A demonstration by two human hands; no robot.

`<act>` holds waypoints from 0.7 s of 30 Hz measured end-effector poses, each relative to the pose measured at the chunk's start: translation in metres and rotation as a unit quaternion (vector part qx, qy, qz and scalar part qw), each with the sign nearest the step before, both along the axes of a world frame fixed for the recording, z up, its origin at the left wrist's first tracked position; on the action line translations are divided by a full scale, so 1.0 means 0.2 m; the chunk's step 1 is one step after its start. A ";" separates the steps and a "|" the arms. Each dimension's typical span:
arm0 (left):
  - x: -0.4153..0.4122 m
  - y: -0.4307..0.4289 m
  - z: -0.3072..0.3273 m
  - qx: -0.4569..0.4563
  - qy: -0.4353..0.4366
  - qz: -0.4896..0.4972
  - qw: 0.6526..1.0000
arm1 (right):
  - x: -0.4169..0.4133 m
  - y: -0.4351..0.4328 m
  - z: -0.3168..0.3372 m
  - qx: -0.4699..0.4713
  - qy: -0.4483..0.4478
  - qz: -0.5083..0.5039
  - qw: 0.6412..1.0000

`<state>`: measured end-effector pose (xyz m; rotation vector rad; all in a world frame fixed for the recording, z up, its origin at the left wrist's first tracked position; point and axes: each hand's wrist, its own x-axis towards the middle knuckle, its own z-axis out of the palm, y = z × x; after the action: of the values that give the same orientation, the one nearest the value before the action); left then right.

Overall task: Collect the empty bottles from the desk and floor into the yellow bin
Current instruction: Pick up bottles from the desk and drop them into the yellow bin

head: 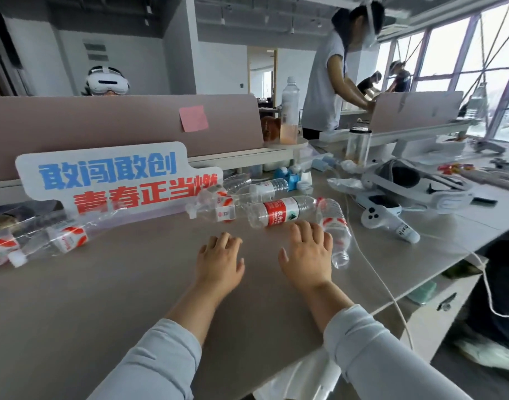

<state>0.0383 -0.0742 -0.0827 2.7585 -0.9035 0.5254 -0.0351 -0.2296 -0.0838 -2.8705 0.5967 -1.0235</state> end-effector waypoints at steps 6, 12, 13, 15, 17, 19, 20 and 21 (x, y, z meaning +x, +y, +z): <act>0.06 -0.08 0.00 -0.009 -0.009 -0.006 1.000 | 0.01 -0.09 0.00 0.028 0.056 -0.040 0.997; 0.11 -0.19 -0.01 -0.047 -0.024 -0.033 0.998 | 0.01 -0.23 -0.02 0.081 0.114 -0.111 0.984; 0.12 -0.20 -0.01 -0.047 -0.029 -0.037 0.998 | 0.01 -0.24 -0.02 0.088 0.121 -0.117 0.982; 0.13 -0.23 -0.01 -0.050 -0.044 -0.046 0.997 | 0.03 -0.25 -0.03 0.108 0.136 -0.129 0.976; 0.15 -0.25 -0.01 -0.058 -0.060 -0.054 0.995 | 0.04 -0.26 -0.03 0.135 0.152 -0.142 0.969; 0.17 -0.27 -0.02 -0.064 -0.067 -0.059 0.994 | 0.05 -0.27 -0.03 0.144 0.165 -0.148 0.964; 0.17 -0.28 -0.02 -0.064 -0.069 -0.061 0.994 | 0.06 -0.28 -0.03 0.143 0.168 -0.149 0.964; 0.18 -0.29 -0.02 -0.066 -0.072 -0.064 0.993 | 0.06 -0.29 -0.03 0.145 0.167 -0.149 0.964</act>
<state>0.0739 -0.1312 -0.0875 2.5517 -1.0303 0.7405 -0.0231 -0.2886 -0.0907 -2.7503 1.1234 -0.4153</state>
